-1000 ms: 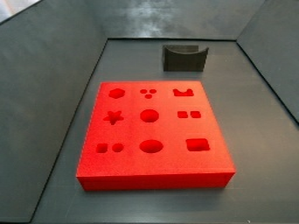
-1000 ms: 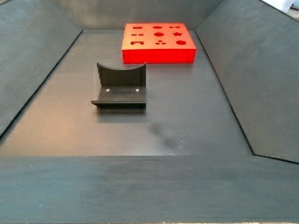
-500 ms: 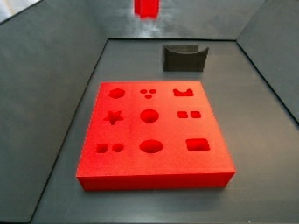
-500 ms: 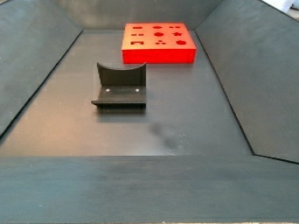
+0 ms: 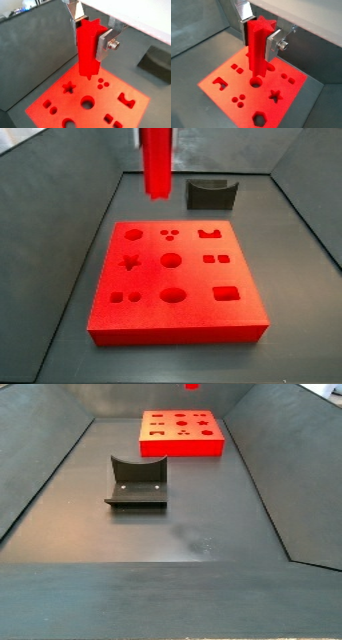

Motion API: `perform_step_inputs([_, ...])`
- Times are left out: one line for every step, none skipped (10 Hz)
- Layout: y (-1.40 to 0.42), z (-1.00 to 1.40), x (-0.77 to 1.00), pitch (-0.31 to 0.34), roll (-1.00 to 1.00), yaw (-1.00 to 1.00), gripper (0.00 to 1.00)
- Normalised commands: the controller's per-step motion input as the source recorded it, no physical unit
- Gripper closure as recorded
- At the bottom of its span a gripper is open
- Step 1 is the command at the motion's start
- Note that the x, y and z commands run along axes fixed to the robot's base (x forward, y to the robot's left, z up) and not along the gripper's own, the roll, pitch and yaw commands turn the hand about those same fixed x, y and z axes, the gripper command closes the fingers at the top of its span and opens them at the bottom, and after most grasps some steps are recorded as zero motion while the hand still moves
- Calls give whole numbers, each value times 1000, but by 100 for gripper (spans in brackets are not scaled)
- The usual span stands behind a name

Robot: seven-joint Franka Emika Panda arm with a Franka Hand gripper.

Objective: Pick up the star object. Move up. Move to above the board. Insert the star object.
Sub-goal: Insert the star object.

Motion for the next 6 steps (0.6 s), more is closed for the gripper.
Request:
perform_step_inputs([-237, -1000, -151, -106, 0, 0, 100])
perform_step_inputs([-229, -1000, -146, -106, 0, 0, 100])
perform_step_inputs([-209, -1000, -126, -111, 1, 0, 100])
perform_step_inputs([-97, -1000, -163, -94, 69, 194, 100])
perform_step_inputs([-17, -966, -317, -76, 147, 683, 100])
perform_step_inputs([0, -963, -314, -63, 139, 911, 100])
